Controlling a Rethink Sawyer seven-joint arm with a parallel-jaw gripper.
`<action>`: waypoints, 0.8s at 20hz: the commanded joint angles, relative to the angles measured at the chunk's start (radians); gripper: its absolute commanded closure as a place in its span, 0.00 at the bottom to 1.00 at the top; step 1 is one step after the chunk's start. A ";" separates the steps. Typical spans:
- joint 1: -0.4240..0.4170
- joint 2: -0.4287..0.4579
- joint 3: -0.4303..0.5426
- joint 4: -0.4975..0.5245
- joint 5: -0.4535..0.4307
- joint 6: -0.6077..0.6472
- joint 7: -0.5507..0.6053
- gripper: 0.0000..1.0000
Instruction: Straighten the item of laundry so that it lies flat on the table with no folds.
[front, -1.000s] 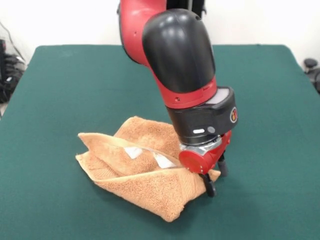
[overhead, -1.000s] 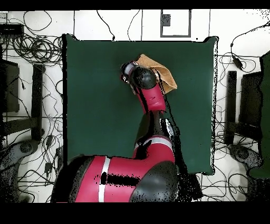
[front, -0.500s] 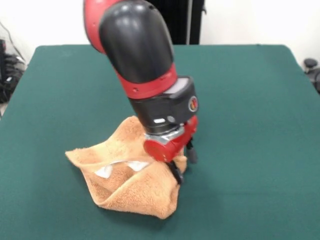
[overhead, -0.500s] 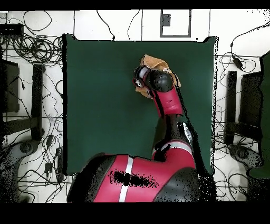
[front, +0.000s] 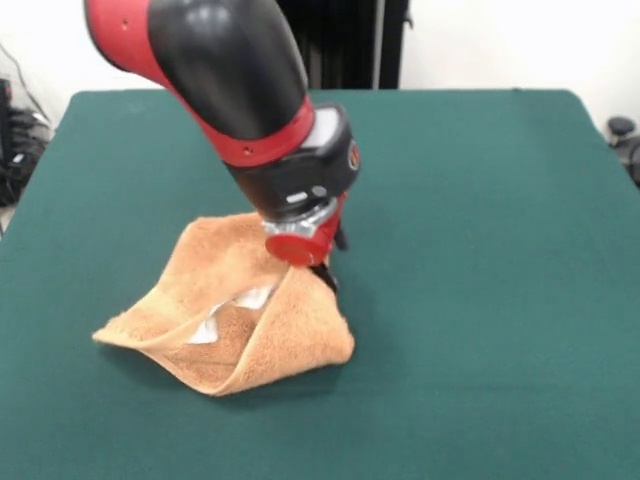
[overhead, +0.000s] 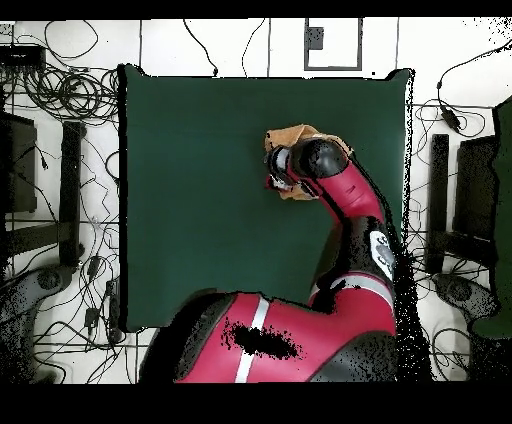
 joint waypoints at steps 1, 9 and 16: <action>-0.048 0.002 0.003 0.045 -0.103 0.114 0.018 0.00; -0.097 -0.042 0.028 0.074 -0.164 0.144 0.021 0.00; -0.056 0.042 -0.108 -0.072 -0.445 -0.083 -0.094 0.00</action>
